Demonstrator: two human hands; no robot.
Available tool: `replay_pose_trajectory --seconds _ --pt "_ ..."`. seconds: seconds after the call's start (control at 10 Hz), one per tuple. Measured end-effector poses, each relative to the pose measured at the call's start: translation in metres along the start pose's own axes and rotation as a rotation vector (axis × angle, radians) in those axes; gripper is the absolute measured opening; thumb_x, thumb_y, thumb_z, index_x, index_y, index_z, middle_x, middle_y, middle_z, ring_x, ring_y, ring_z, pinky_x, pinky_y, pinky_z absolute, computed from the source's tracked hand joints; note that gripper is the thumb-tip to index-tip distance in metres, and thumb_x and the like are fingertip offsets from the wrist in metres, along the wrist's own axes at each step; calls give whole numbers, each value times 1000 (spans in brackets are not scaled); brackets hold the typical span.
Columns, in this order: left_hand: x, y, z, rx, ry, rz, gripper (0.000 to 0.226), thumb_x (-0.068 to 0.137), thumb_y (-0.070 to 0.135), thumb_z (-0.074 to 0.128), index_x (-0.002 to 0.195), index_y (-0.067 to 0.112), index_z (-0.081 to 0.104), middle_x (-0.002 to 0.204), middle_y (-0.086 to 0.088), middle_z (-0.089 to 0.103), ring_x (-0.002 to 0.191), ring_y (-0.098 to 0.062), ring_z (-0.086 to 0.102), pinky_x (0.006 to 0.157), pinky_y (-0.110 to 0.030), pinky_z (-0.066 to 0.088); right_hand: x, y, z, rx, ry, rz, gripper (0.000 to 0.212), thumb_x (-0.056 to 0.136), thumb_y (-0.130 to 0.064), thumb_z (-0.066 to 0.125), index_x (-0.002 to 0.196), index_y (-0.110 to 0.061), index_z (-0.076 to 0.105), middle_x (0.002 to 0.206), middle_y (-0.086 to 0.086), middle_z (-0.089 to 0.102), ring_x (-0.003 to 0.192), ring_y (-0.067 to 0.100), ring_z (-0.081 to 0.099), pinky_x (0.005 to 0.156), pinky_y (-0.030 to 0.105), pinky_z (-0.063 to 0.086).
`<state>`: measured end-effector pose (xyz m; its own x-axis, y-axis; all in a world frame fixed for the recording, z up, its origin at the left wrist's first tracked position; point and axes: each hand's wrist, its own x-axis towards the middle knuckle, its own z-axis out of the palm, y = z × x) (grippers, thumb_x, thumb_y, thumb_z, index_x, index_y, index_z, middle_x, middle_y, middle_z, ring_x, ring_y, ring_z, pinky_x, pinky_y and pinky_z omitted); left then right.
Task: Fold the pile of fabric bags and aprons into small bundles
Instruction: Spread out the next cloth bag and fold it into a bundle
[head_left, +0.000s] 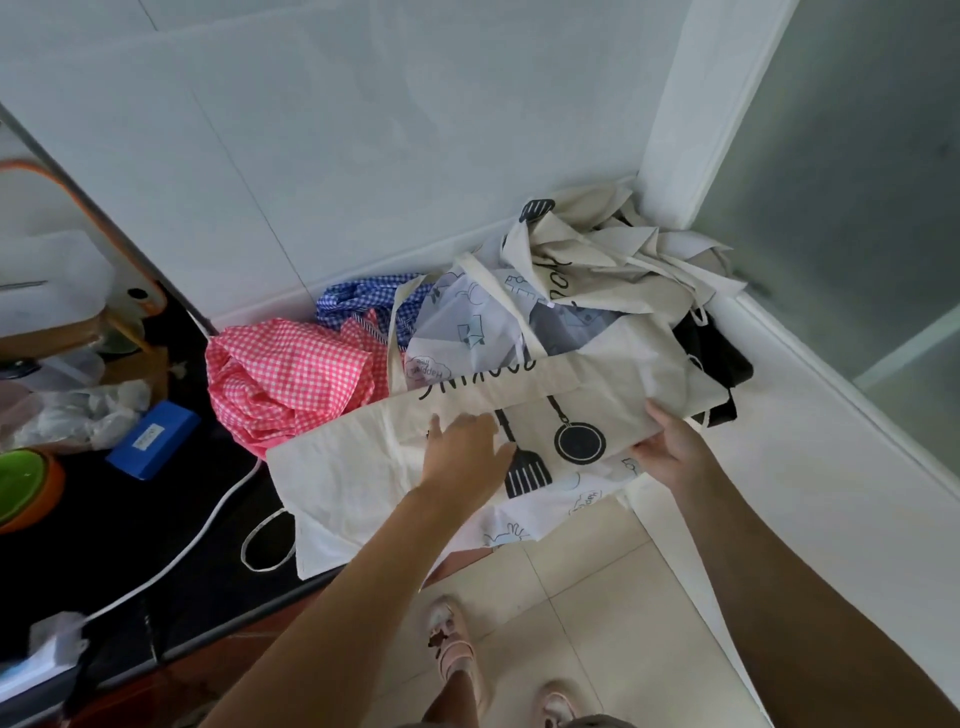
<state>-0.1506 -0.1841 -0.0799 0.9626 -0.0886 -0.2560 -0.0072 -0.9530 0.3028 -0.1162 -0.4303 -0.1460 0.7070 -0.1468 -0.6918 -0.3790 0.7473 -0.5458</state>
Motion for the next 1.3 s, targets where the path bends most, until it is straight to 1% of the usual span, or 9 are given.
replay_pose_trajectory --seconds 0.2,0.4,0.6,0.7,0.8,0.9,1.0,1.2,1.3 --pt "24 -16 53 94 -54 139 84 91 59 42 152 26 -5 159 -3 -17 145 -27 -20 110 -60 -12 -1 2 7 -79 -26 -147 45 94 -30 54 136 -16 45 114 8 68 109 28 60 76 43 56" --pt "49 -29 61 -13 -193 81 86 88 63 45 153 28 -1 159 3 -15 145 -24 -20 110 -58 -16 -57 3 61 -533 4 -397 62 96 -53 43 141 -10 38 141 10 48 125 28 50 103 45 43" --pt "40 -65 -9 -1109 -300 -78 62 95 57 34 145 20 39 148 -4 42 132 -14 41 97 -17 35 -140 35 129 -1125 -494 -728 36 102 -35 36 137 -27 39 116 -14 53 96 -23 49 86 4 35" --pt "15 -118 -42 -1786 -344 -157 89 79 79 33 139 15 48 137 -13 54 127 -30 51 102 -47 43 -133 80 140 -1405 -807 -1009 51 103 -32 29 148 -46 9 157 6 23 144 19 23 116 35 24" --pt "-24 -172 -53 -1658 -438 -291 70 90 70 29 136 24 53 138 -15 52 135 -38 38 108 -65 26 -119 129 135 -1783 -866 -1097 51 96 -39 13 145 -49 1 159 15 7 144 44 7 110 58 20" --pt "-42 -206 -33 -706 142 -86 51 84 36 66 130 16 58 124 -13 63 127 -36 47 101 -80 4 -103 171 126 -2078 -941 -1001 58 94 -42 14 151 -37 4 160 15 -6 144 46 -1 113 60 12" --pt "-49 -216 -13 -1692 6 -505 35 99 37 45 117 13 63 122 -16 64 108 -30 61 88 -52 47 -94 188 121 -2246 -981 -913 64 98 -15 37 153 -26 6 158 19 -11 144 41 -10 117 54 2" --pt "-37 -212 7 -1230 244 -742 8 82 12 72 87 12 66 95 -13 69 86 -32 66 81 -45 55 -65 171 91 -2352 -853 -1079 97 46 -8 83 137 -15 50 142 21 45 131 35 45 106 45 35" --pt "-34 -211 11 -1117 279 -796 14 84 16 71 75 14 61 82 -6 65 78 -26 62 70 -38 53 -50 156 71 -2357 -822 -1173 100 46 -7 82 138 -20 44 141 15 49 130 32 47 110 44 35"
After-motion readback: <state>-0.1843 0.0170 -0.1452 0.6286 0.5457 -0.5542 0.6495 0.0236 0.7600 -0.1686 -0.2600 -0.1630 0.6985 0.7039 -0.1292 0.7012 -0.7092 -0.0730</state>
